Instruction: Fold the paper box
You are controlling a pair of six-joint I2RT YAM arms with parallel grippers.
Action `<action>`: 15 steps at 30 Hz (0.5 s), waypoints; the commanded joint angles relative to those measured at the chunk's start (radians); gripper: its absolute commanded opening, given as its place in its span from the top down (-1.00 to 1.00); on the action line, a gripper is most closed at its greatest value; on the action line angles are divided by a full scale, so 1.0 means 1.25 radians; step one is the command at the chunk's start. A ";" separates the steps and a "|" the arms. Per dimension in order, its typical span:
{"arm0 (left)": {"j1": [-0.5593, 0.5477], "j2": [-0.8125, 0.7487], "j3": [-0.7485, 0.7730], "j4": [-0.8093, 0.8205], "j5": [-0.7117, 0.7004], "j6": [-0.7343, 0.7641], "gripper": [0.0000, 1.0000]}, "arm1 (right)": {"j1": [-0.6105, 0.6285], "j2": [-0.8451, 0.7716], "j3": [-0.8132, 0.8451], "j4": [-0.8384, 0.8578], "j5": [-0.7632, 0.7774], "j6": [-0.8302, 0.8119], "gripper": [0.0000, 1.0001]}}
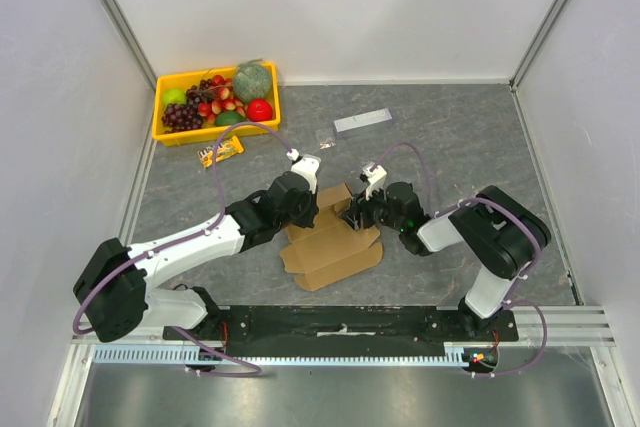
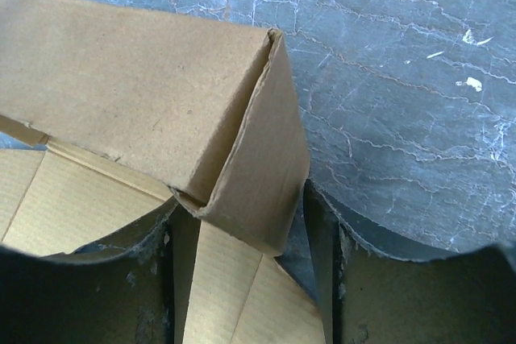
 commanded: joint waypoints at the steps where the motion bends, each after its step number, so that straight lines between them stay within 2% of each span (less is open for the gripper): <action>1: 0.004 0.001 0.000 0.015 0.009 0.022 0.66 | 0.006 0.016 0.016 0.098 0.020 0.012 -0.21; 15: 0.005 -0.001 -0.009 0.018 0.022 0.018 0.66 | 0.010 0.073 0.002 0.243 0.026 0.022 -0.19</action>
